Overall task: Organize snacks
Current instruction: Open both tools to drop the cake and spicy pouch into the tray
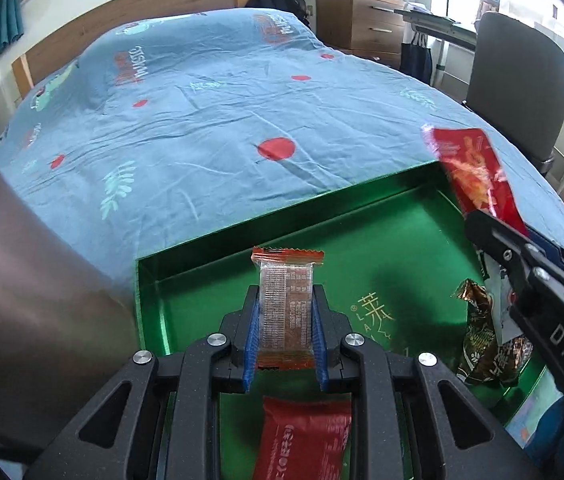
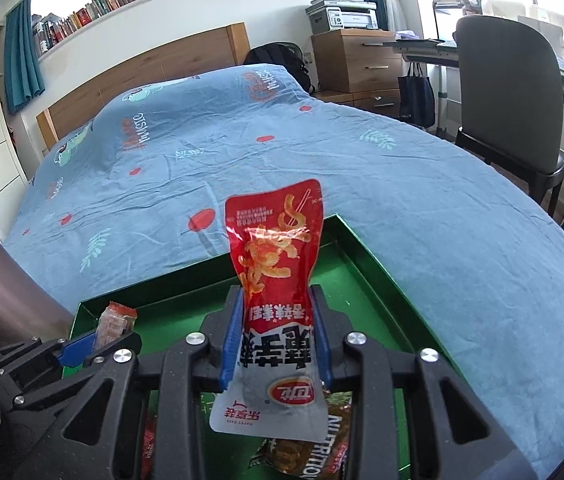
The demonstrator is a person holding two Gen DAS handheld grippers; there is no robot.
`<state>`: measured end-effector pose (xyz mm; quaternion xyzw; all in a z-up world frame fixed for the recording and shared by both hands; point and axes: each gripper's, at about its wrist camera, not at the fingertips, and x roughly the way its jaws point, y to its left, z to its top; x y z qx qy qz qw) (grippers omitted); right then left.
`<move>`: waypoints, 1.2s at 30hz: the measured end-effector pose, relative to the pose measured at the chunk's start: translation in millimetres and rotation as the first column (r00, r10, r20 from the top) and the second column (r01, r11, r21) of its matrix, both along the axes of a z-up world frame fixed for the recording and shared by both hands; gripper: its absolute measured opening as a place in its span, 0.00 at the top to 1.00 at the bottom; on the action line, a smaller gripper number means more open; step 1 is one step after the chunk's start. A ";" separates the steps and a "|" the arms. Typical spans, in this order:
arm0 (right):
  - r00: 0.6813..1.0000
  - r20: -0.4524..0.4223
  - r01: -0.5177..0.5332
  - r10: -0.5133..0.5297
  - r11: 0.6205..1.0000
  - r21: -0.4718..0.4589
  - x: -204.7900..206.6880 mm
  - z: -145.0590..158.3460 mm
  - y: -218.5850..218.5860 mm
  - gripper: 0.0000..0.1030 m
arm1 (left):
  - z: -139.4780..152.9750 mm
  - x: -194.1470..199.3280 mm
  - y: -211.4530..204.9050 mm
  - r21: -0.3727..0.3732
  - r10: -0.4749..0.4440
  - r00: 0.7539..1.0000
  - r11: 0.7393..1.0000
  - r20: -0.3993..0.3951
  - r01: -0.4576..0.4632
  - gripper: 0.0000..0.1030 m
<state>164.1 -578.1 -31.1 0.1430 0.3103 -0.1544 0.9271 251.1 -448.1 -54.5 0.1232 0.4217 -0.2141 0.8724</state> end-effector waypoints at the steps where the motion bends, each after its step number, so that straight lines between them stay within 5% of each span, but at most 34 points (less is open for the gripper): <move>1: 1.000 0.005 -0.002 0.002 1.000 0.003 0.1 -2.6 -0.6 0.00 | -0.5 -1.2 -1.1 -0.004 -0.006 1.000 1.000 -0.003 0.006 0.81; 15: 0.993 -0.120 0.013 -0.015 1.000 -0.018 14.7 -32.4 -10.2 0.00 | -24.1 10.8 -5.2 -0.018 -0.044 0.986 0.999 -0.160 0.042 0.81; 24: 0.993 -0.113 0.016 -0.011 0.999 0.044 8.9 -35.7 -19.6 0.00 | -25.3 6.4 -8.9 0.018 -0.045 0.986 0.999 -0.160 0.049 0.80; 30: 0.993 -0.116 0.020 -0.014 0.999 0.044 6.6 -34.0 -18.5 0.00 | -20.9 5.8 -8.5 0.016 -0.048 0.986 0.999 -0.158 0.051 0.56; 36: 0.996 -0.087 0.029 -0.025 0.999 0.046 0.4 -26.2 -19.0 0.00 | -14.1 4.2 -5.2 0.010 -0.032 0.990 0.999 -0.139 0.034 0.49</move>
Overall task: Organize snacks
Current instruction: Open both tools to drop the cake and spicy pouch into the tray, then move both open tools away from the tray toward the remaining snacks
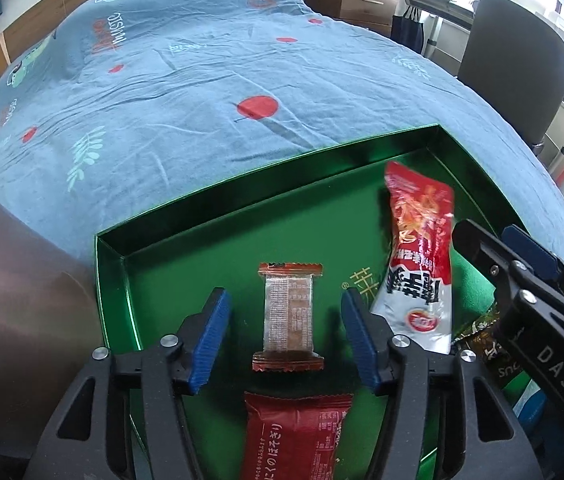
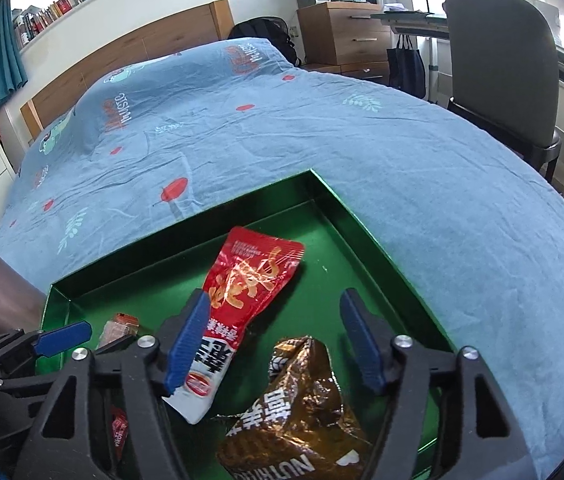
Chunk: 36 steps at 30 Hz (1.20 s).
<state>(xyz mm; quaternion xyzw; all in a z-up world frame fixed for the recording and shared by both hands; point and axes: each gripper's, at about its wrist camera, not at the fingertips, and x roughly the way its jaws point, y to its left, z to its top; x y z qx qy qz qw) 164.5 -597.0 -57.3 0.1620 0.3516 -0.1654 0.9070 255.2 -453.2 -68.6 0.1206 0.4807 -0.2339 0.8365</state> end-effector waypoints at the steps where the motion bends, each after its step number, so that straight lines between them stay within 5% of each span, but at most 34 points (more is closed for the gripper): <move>1: 1.000 0.003 0.001 -0.001 1.000 0.000 -1.5 1.4 0.2 0.00 | 0.8 -1.1 0.3 0.002 -0.001 1.000 1.000 0.004 0.001 0.49; 24: 0.997 0.034 0.072 -0.071 0.997 -0.022 -42.9 21.3 9.3 0.00 | 28.0 -76.4 24.4 -0.018 -0.089 0.993 0.996 0.083 0.091 0.49; 36: 0.992 0.081 0.106 -0.097 0.987 -0.120 -72.9 33.1 34.6 0.00 | 44.6 -138.0 69.3 -0.030 -0.074 0.986 0.996 0.148 0.079 0.44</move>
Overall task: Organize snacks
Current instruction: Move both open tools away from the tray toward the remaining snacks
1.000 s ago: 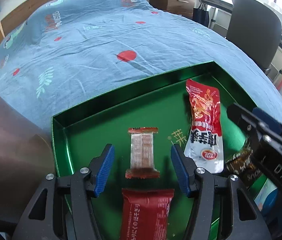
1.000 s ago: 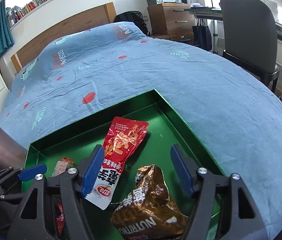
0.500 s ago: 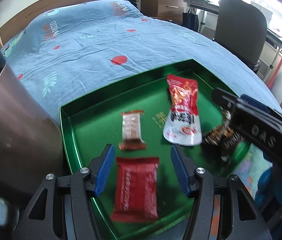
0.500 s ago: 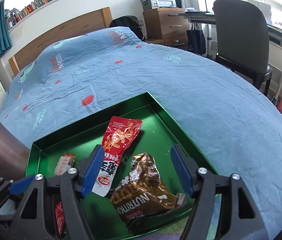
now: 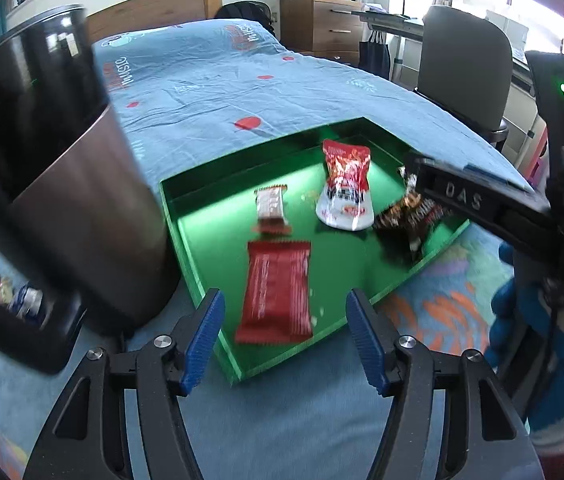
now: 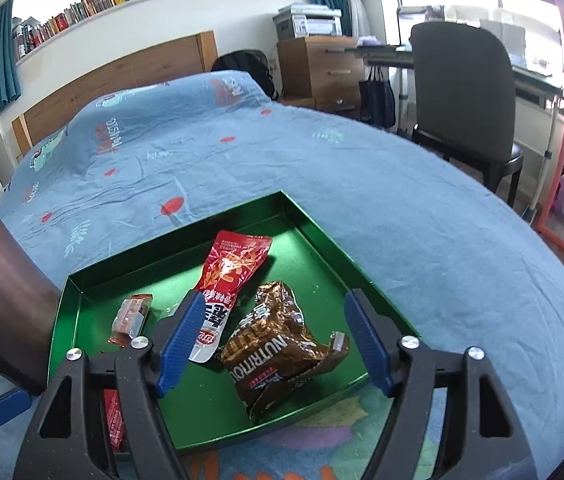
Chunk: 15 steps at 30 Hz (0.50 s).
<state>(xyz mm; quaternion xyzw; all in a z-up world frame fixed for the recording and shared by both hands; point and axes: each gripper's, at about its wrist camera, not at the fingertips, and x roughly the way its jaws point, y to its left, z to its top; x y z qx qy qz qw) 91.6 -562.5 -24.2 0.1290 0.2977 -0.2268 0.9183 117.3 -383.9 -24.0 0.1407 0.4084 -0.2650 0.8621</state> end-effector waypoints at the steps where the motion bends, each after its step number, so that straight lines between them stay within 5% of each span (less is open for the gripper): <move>1: 1.000 0.010 0.007 -0.007 1.000 -0.012 -3.0 2.3 2.6 0.00 | 0.8 -3.7 3.9 0.003 0.003 1.000 1.000 0.001 -0.003 0.44; 15: 0.999 0.031 0.036 -0.036 0.999 -0.003 -66.0 5.8 48.3 0.00 | 15.1 -32.2 79.8 0.017 0.141 0.990 0.990 0.018 -0.142 0.44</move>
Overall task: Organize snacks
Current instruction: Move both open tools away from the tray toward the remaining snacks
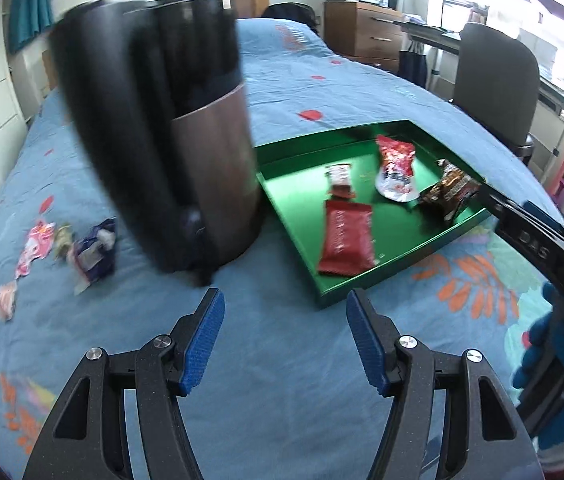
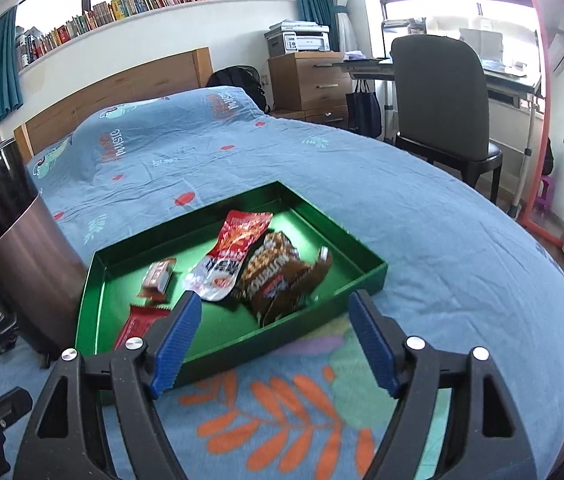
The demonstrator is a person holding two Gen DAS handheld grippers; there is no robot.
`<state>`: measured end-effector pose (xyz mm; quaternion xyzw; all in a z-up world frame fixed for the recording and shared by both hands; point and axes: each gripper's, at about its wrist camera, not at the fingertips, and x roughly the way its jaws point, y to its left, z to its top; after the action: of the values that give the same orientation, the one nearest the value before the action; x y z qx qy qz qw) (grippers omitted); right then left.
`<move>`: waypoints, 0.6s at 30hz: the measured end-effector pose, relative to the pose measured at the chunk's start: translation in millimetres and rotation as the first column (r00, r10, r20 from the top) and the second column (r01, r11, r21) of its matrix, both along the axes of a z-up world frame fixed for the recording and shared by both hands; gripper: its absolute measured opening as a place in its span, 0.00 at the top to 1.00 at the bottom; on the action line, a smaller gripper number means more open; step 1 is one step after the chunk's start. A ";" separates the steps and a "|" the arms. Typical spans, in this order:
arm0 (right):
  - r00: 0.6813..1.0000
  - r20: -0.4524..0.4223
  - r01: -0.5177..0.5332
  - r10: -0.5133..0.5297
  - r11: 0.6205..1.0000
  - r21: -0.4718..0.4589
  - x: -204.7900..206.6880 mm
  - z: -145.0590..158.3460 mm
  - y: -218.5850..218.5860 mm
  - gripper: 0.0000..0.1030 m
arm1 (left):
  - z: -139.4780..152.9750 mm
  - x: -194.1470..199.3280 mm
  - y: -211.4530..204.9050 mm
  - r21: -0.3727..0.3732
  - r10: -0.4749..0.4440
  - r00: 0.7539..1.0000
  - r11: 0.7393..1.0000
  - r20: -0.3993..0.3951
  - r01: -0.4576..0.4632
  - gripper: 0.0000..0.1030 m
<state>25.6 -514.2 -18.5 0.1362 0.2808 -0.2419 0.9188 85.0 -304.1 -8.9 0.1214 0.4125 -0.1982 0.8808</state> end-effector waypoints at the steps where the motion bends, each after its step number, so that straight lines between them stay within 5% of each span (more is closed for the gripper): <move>1: 1.000 -0.008 0.001 -0.001 1.000 0.007 -5.2 -0.4 4.5 0.00 | 0.0 -2.8 5.3 0.007 0.008 1.000 1.000 0.003 -0.008 0.44; 18: 0.984 -0.041 -0.172 0.175 0.982 0.073 -44.4 10.5 113.7 0.00 | 2.5 -41.0 125.9 0.062 0.191 0.981 0.980 -0.024 -0.189 0.44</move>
<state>-18.8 -400.5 -8.0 0.1373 0.3216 -0.1542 0.9241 44.1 -178.2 -6.5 0.1045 0.4408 -0.1027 0.8856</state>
